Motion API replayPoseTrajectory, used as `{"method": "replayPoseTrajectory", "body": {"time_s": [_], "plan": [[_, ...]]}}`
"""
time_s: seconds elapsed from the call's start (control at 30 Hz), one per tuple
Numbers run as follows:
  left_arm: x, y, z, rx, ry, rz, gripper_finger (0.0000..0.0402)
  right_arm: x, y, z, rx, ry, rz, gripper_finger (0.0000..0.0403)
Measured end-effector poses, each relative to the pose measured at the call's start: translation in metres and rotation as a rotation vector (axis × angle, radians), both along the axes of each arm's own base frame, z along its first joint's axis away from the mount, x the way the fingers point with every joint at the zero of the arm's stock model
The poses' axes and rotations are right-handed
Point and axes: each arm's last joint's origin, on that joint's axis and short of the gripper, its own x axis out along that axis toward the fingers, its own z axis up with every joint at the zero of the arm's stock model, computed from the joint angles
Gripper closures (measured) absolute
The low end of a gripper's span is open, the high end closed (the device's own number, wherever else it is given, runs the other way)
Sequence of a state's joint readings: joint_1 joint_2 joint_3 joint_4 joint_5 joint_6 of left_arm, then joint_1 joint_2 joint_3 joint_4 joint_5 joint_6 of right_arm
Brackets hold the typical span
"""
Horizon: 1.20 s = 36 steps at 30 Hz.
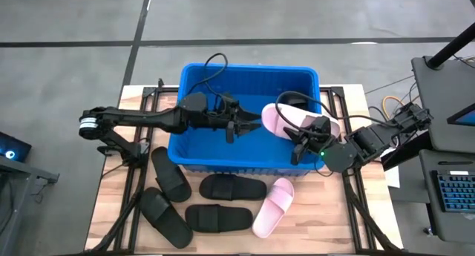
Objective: Pick and place slides into bin
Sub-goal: Put the pink slide into the blue container
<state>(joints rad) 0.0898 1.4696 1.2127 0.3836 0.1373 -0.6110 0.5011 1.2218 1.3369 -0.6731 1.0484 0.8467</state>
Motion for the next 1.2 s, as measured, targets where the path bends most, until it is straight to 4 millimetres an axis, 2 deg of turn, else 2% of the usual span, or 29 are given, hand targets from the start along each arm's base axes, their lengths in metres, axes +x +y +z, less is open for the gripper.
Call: {"method": "replayPoseTrajectory", "body": {"time_s": [0.33, 0.63, 1.07, 1.2], "plan": [[-0.0025, 0.0023, -0.0008, 0.040, 0.007, 0.065, 0.0178, -0.0006, 0.0005, 0.0007, 0.025, -0.011, 0.012, 0.0394], [-0.0021, 0.0072, -0.0062, 0.023, 0.020, 0.209, 0.0178, 0.0007, 0.0025, -0.0003, 0.051, 0.002, 0.060, 0.0394], [-0.0016, 0.0010, -0.0064, 0.027, 0.016, 0.102, 0.0178, 0.0011, -0.0002, 0.0000, 0.013, 0.016, 0.043, 0.0394], [-0.0012, 0.0005, -0.0077, -0.018, 0.021, 0.093, 0.0178, 0.0020, -0.0017, 0.0008, 0.007, 0.011, 0.033, 0.0394]]}}
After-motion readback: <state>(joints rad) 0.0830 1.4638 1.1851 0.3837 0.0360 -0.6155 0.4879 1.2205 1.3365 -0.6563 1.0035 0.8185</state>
